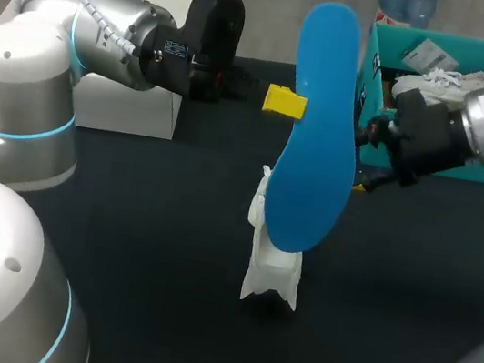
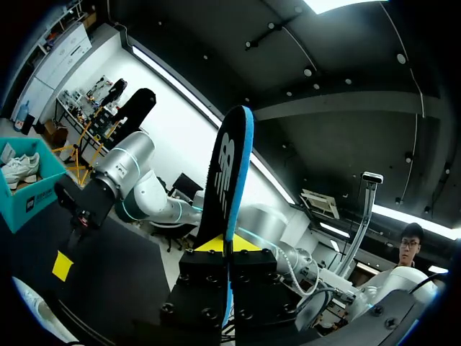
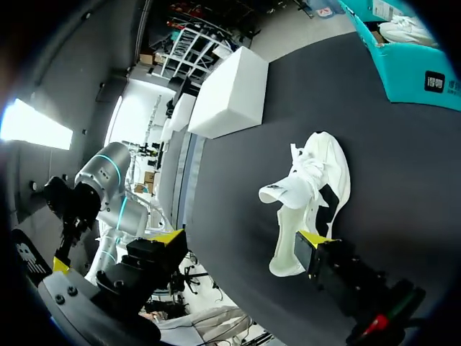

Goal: Take the shoe out of the shoebox, open the shoe tongue, remove and reinsert the insole, then place the shoe into the shoebox

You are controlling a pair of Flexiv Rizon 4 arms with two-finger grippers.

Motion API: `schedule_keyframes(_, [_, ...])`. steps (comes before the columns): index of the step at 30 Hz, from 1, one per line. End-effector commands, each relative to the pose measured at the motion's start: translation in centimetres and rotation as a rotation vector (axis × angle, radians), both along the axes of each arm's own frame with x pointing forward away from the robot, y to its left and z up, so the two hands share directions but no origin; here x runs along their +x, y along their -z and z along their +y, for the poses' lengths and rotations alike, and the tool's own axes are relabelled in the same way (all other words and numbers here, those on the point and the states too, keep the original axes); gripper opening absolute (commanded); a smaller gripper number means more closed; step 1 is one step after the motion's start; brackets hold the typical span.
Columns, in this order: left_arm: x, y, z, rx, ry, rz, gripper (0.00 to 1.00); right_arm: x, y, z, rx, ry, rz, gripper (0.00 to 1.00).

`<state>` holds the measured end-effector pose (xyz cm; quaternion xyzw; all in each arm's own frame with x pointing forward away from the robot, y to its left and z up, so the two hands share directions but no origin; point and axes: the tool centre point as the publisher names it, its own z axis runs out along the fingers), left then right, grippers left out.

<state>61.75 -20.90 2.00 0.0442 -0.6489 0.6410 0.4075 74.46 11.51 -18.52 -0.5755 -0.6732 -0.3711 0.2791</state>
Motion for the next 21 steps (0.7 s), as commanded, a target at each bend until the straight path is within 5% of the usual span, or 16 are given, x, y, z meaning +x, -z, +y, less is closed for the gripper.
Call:
schedule_keyframes(1, [0.0, 0.0, 0.0, -0.001, 0.0, 0.0, 0.0, -1.0, -1.3, -2.4, 0.313, 0.028, -0.054, 1.0])
schedule_keyframes(16, [0.0, 0.0, 0.0, -0.001, 0.0, 0.0, 0.0, 0.2, -6.7, -2.0, 0.486, -0.008, 0.005, 1.0])
schedule_keyframes(21, [0.0, 0.0, 0.0, -0.001, 0.0, 0.0, 0.0, 0.6, -8.0, -1.8, 0.482, -0.006, -0.048, 1.0])
